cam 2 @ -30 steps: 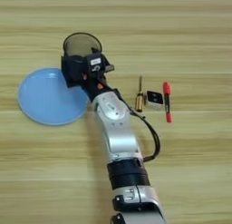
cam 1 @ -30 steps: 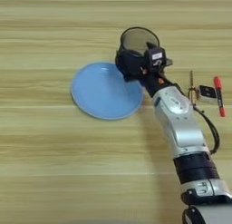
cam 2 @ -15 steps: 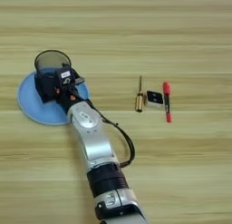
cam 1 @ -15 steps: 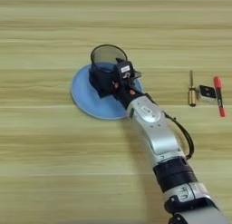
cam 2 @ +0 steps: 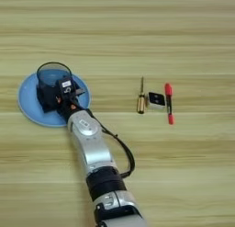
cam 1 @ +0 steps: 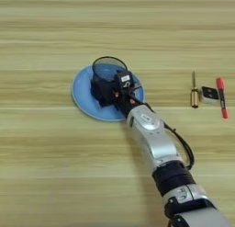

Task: Move the objects on the table

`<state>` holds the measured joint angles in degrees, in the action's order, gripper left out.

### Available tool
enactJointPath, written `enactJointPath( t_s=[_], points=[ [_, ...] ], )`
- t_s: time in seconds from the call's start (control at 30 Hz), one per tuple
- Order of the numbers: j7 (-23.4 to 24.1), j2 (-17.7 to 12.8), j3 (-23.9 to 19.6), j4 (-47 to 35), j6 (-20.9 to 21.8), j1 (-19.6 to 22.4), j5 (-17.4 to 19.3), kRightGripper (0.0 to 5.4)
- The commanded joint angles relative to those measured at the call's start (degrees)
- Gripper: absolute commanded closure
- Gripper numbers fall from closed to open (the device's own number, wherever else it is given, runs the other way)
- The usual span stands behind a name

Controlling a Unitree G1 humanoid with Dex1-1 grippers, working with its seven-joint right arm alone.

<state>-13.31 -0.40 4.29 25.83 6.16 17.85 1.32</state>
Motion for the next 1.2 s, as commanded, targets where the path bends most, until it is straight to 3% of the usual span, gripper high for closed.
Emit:
enactJointPath(
  t_s=[0.03, 0.1, 0.67, 0.83, 1.07, 1.2],
  points=[
    [-0.1, 0.0, -0.4, -1.2, 0.8, 3.7, 0.3, 0.32],
    [-0.2, -0.1, -0.3, -1.8, 0.8, 3.5, 0.3, 0.03],
    [-0.9, -0.9, 2.6, -19.7, -4.2, -3.4, -0.6, 0.03],
    [-1.4, -1.5, 2.9, -21.0, -5.0, -6.2, -0.4, 0.03],
    [-1.1, -1.9, 2.0, -18.7, -5.0, -6.1, 0.0, 0.03],
    [-1.5, -2.5, 2.5, -20.3, -5.4, -8.0, -0.5, 0.03]
  ],
)
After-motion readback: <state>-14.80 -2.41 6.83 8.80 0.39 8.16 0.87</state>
